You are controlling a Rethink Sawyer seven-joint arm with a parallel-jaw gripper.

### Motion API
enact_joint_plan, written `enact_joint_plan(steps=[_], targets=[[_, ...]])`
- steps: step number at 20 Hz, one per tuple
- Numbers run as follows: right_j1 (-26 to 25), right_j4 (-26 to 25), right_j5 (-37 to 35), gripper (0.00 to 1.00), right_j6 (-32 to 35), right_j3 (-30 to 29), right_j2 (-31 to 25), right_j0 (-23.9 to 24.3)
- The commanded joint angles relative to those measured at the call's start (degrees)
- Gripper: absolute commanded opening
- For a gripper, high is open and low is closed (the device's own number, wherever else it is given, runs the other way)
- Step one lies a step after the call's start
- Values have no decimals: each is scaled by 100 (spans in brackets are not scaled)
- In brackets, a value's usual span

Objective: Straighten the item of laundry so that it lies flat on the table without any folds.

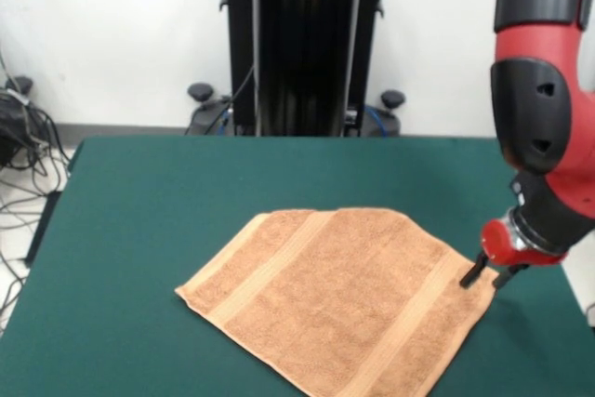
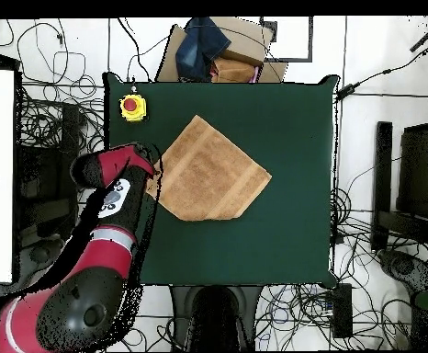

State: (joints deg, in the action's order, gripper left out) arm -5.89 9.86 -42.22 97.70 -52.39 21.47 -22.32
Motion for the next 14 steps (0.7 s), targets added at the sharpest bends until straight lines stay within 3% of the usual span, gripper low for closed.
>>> enact_joint_plan(steps=[1,8,14], targets=[[-64,235,-519,100,1095,-418,-721,28],[-415,169,-264,100,1104,-62,-673,77],[-859,317,-35,100,1531,535,-564,-46]])
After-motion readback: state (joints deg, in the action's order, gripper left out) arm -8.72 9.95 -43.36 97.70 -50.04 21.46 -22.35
